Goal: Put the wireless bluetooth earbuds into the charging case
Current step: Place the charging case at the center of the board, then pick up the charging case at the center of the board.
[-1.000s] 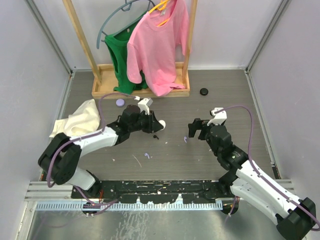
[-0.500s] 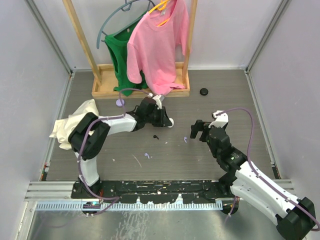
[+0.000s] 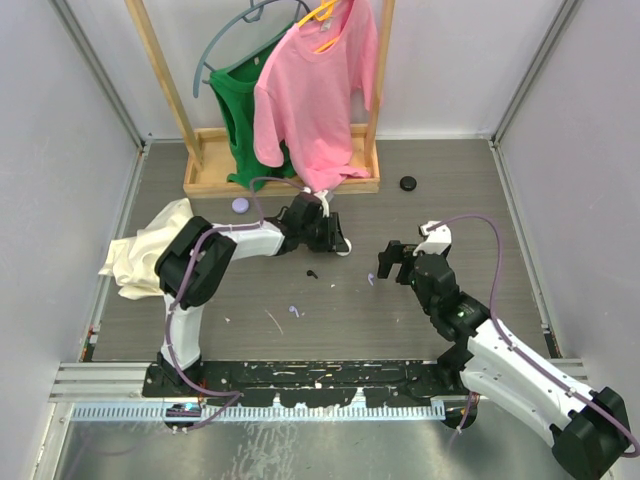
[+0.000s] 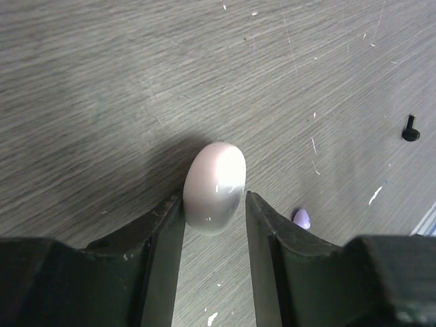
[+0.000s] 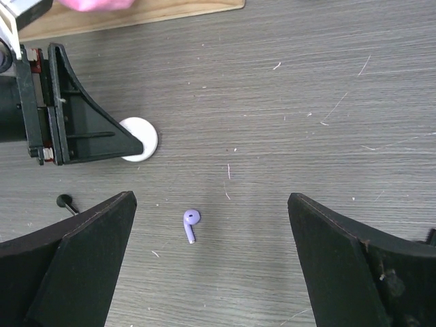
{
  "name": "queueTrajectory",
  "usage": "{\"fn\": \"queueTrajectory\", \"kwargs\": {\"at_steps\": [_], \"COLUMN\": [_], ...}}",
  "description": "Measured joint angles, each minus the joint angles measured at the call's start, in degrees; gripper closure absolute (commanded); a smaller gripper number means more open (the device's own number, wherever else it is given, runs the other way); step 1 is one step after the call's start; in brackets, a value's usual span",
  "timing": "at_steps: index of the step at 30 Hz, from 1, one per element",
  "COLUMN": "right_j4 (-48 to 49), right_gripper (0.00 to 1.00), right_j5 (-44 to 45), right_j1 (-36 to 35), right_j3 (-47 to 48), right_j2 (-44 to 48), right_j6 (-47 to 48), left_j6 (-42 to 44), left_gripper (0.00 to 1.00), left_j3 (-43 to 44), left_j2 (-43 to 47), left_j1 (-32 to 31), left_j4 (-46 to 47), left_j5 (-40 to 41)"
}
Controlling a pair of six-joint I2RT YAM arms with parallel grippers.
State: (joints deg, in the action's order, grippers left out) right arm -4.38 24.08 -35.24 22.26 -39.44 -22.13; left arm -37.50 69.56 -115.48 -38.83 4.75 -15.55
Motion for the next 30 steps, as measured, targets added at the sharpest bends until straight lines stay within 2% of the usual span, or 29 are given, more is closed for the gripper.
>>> {"fn": "queueTrajectory", "kwargs": {"at_steps": [3, 9, 20, 22, 23, 24, 30], "right_j4": [0.04, 0.02, -1.05, -1.09, -1.11, -1.09, -1.29], "right_gripper": [0.00, 0.00, 0.00, 0.00, 0.00, 0.00, 0.00], "right_j5": [-0.31, -1.90, -3.82, -3.89, -3.89, -3.85, -4.00], "right_j1": [0.00, 0.00, 0.07, 0.13, 0.20, 0.37, 4.22], "right_j3": [0.02, 0.02, 3.72, 5.05, 5.90, 6.69, 10.82], "right_j2": [-0.61, -0.83, -5.07, -6.71, -7.65, -8.57, -12.90], "right_j6": [0.37, 0.94, 2.40, 2.86, 3.15, 3.52, 4.70], "left_j6": [0.13, 2.32, 5.44, 6.51, 7.17, 7.61, 10.45], "left_gripper": [0.38, 0.19, 0.13, 0.11, 0.03, 0.00, 0.02], "left_j3": [0.07, 0.00, -6.12, -7.91, -9.20, -10.05, -15.26], "left_j2": [0.28, 2.69, 12.87, 16.63, 19.41, 21.59, 36.79], "left_j1": [0.00, 0.02, 2.64, 3.56, 4.11, 4.44, 5.99], "left_j4": [-0.44, -3.69, -9.01, -10.14, -10.95, -11.52, -15.82], "left_j5": [0.74, 4.26, 8.74, 9.81, 10.56, 11.19, 15.98]}}
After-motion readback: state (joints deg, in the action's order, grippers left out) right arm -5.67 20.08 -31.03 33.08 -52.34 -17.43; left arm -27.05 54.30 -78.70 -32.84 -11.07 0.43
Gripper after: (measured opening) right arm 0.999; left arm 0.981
